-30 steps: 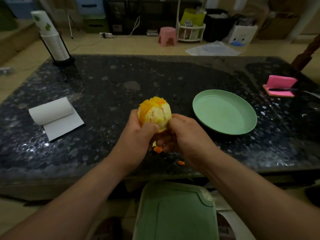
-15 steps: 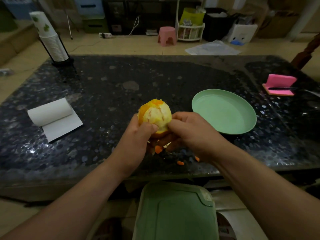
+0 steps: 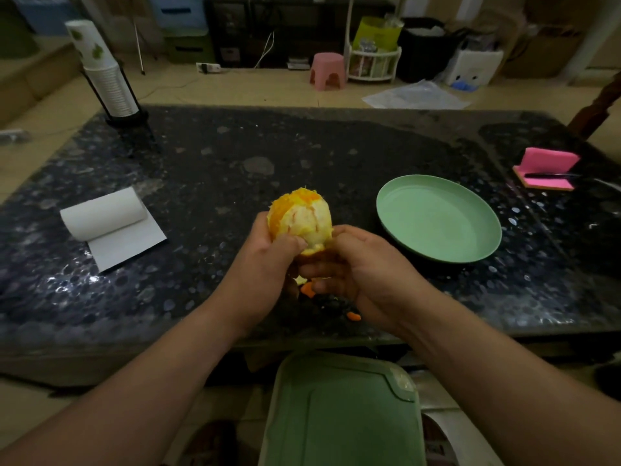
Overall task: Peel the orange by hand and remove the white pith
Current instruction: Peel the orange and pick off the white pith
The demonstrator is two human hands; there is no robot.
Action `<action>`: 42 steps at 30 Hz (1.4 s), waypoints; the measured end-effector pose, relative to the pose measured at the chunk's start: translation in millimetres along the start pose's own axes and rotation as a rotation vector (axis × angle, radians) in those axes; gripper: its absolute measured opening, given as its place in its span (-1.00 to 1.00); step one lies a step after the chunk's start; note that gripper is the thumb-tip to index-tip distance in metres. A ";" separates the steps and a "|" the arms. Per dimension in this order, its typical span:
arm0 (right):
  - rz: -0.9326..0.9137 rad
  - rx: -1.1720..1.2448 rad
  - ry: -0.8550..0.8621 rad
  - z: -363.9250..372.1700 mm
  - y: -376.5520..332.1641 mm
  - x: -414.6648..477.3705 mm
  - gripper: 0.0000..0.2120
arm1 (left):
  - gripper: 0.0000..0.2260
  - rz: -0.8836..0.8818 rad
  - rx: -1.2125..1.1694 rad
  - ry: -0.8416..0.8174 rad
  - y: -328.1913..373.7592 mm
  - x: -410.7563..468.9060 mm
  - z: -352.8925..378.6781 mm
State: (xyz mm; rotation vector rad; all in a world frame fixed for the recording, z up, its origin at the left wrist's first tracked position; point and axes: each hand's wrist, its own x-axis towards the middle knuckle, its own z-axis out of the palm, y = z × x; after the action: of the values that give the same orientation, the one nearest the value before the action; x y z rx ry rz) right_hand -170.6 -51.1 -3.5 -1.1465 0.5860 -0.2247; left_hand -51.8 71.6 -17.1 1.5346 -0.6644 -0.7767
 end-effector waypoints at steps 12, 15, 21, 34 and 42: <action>-0.045 0.032 0.027 3.8 9.4 0.7 -0.81 | -0.62 0.026 0.051 -0.032 4.4 -1.0 -3.3; -0.063 -0.038 0.006 0.3 6.7 0.3 -0.81 | -0.62 0.004 0.017 -0.027 6.6 -2.1 -2.5; -0.152 -0.206 0.071 2.5 9.9 -0.1 -0.82 | -0.59 0.013 0.042 -0.057 5.3 -2.2 -2.2; -0.098 -0.178 -0.017 -6.3 -1.0 0.2 -0.75 | -0.39 -0.054 -0.172 -0.121 1.9 3.4 -10.3; -0.133 -0.221 -0.018 -7.6 -6.5 -1.8 -0.76 | -0.52 0.021 0.016 -0.055 6.4 4.8 -13.1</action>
State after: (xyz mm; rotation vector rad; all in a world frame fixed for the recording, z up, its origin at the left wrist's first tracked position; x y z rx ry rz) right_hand -175.5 -58.9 0.7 -1.4026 0.5288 -0.2678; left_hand -38.2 75.1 -10.6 1.5225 -0.7280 -0.8021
